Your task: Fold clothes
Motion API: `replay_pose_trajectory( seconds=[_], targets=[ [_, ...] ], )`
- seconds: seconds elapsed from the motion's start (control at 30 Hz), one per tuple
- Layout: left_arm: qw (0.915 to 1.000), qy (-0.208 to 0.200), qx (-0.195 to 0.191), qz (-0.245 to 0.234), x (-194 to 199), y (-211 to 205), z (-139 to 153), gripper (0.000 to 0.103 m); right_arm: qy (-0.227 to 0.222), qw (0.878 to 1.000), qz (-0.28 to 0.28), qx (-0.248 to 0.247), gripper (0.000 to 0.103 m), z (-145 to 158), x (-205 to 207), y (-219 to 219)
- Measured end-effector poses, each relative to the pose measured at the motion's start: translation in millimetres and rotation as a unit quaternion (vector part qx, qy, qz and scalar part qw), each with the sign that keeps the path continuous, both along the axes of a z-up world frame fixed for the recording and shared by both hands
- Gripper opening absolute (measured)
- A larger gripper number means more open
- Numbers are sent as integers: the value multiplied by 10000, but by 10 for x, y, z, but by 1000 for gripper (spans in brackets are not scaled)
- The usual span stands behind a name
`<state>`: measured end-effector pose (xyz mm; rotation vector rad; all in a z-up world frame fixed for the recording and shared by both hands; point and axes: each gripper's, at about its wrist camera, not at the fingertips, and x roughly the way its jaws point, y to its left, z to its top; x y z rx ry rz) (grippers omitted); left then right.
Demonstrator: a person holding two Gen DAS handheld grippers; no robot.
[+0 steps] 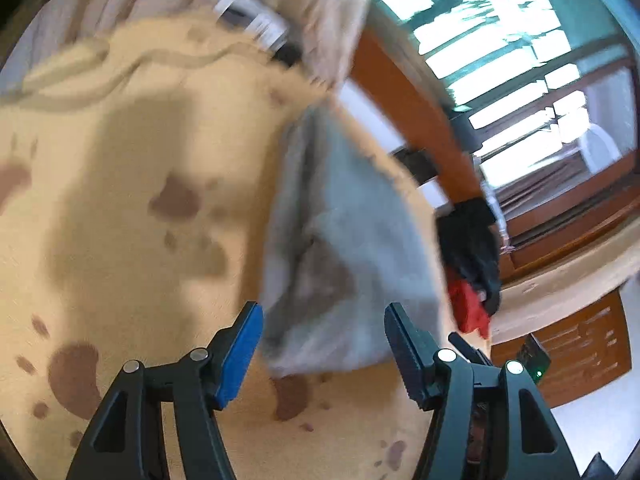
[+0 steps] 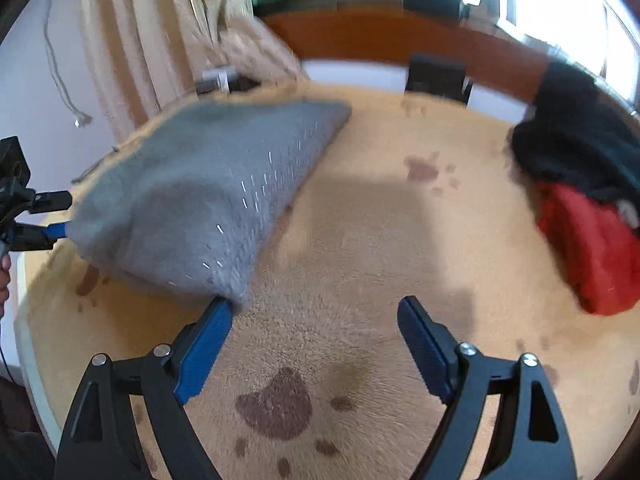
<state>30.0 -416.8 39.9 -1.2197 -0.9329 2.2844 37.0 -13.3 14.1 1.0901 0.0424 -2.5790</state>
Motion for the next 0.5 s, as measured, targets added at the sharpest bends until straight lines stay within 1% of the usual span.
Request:
replay_pose_trajectory(
  seconds=[0.07, 0.1, 0.17, 0.2, 0.27, 0.3, 0.33, 0.37, 0.4, 0.43, 0.47, 0.5],
  targets=[
    [9993, 365, 51, -104, -47, 109, 220, 67, 379, 9987, 87, -325, 87, 229, 103, 52],
    [9982, 554, 66, -230, -99, 229, 317, 71, 571, 9972, 142, -458, 87, 338, 140, 56],
    [9965, 709, 16, -451, -203, 432, 385, 73, 959, 9932, 381, -546, 87, 516, 145, -61],
    [9959, 702, -57, -570, -273, 559, 373, 73, 1131, 9911, 546, -447, 87, 555, 131, -172],
    [9954, 526, -206, -769, -421, 758, 261, 73, 1329, 9871, 890, -8, 85, 498, 91, -437],
    [9954, 368, -274, -836, -486, 827, 152, 73, 1343, 9850, 1048, 292, 84, 412, 67, -576],
    [9956, 166, -355, -848, -527, 859, 12, 73, 1355, 9816, 1205, 592, 80, 326, 44, -715],
    [9957, -16, -420, -823, -547, 864, -124, 73, 1295, 9783, 1317, 934, 77, 203, 23, -827],
    [9960, -96, -427, -781, -544, 834, -255, 73, 1145, 9749, 1372, 1329, 76, 32, 4, -906],
    [9963, -131, -405, -751, -530, 798, -370, 73, 993, 9697, 1424, 1721, 75, -138, -15, -986],
    [9966, 19, -262, -779, -463, 733, -407, 73, 902, 9665, 1460, 1910, 73, -254, -21, -1006],
    [9966, 49, -214, -792, -413, 676, -436, 73, 889, 9675, 1480, 1846, 74, -302, -10, -954]
  ],
)
